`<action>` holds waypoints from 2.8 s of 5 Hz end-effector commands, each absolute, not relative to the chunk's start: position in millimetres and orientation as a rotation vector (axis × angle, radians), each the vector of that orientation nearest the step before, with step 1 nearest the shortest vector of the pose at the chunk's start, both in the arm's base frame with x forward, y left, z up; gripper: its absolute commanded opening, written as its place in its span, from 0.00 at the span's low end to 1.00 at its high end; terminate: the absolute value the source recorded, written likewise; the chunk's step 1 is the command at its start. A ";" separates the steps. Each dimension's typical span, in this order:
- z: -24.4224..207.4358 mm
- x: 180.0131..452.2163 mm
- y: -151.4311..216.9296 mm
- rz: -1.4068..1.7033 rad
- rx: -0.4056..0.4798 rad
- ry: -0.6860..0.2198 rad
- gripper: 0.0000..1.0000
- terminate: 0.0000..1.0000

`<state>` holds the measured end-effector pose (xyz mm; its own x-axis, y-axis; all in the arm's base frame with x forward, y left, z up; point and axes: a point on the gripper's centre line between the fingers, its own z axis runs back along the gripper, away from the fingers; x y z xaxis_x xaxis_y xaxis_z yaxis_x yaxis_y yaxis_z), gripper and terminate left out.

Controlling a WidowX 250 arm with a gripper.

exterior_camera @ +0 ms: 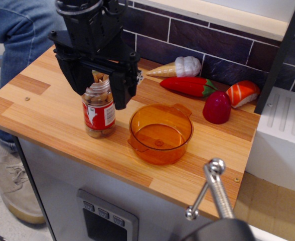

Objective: Pour almonds in pot

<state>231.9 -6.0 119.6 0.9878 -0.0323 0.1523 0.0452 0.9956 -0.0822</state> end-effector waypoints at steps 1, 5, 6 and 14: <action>119.6 231.9 -6.0 -0.039 -0.086 -0.151 1.00 0.00; 149.4 275.4 65.9 0.701 -0.509 0.030 1.00 0.00; 150.9 289.0 92.3 0.827 -0.571 0.074 1.00 0.00; 43.8 271.9 53.6 1.049 -0.338 0.716 1.00 0.00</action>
<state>274.1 47.6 31.1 0.2849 0.6470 -0.7073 -0.8687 0.4861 0.0947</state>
